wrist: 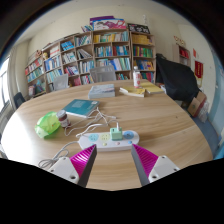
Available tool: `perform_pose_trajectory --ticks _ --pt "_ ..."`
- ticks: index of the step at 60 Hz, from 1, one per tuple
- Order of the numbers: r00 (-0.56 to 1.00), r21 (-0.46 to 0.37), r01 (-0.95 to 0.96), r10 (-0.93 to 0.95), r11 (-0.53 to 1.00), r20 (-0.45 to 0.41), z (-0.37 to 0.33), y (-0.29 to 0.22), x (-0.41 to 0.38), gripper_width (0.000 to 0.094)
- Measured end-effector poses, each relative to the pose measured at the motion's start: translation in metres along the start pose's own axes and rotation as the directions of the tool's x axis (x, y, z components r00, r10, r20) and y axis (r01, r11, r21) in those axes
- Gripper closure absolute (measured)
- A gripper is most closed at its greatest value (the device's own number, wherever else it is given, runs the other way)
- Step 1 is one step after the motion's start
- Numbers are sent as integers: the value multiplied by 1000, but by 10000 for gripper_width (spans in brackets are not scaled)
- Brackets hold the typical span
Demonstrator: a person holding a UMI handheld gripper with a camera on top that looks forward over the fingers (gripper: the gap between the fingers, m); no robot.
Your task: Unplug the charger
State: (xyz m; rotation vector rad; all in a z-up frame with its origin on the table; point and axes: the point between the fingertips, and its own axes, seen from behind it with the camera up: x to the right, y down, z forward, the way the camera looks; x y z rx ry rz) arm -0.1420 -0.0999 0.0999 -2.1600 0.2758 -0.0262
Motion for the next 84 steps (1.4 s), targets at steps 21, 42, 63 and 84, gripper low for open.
perform_pose_trajectory --ticks 21,42,63,84 --pt "996 26 81 -82 996 25 116 -2 7 478" --pt "998 -28 27 -25 999 60 112 -17 7 697" --pt "994 187 109 -102 976 -47 56 -173 80 697" --pt "995 -365 52 -81 930 -64 62 22 157 665"
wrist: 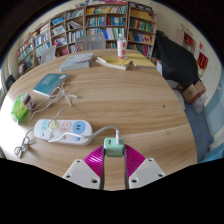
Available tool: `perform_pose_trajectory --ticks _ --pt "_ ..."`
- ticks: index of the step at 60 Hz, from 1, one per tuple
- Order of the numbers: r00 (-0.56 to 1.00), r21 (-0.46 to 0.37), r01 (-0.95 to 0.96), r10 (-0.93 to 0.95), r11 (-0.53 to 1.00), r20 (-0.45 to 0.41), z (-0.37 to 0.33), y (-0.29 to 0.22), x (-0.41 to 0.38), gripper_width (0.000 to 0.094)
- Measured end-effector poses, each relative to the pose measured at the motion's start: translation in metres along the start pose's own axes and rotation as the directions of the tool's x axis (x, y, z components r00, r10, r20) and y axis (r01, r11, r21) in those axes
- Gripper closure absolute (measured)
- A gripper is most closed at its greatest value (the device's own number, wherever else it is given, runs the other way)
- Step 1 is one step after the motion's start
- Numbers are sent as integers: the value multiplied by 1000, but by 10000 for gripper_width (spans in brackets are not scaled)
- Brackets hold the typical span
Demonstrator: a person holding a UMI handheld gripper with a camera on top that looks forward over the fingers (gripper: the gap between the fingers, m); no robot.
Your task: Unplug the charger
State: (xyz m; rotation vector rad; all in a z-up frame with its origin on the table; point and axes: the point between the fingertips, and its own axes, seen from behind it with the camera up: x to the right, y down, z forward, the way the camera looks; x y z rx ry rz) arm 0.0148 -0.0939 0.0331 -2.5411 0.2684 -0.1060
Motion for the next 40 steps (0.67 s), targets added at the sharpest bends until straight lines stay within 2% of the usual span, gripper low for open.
perform_pose_trajectory --ticks 11,17,19,23,26,40 --pt "1000 -48 24 -24 999 0 29 12 -4 608" --pt "999 -33 34 -34 999 -4 37 6 -5 557" --pt "999 -33 35 -35 999 -11 36 5 -5 472" --pt "1000 -10 29 -29 1000 -9 32 0 -6 209" --pt "1000 5 16 -16 1000 -3 24 -3 -10 87" --pt "1000 70 -10 10 998 -6 -51 6 -18 88"
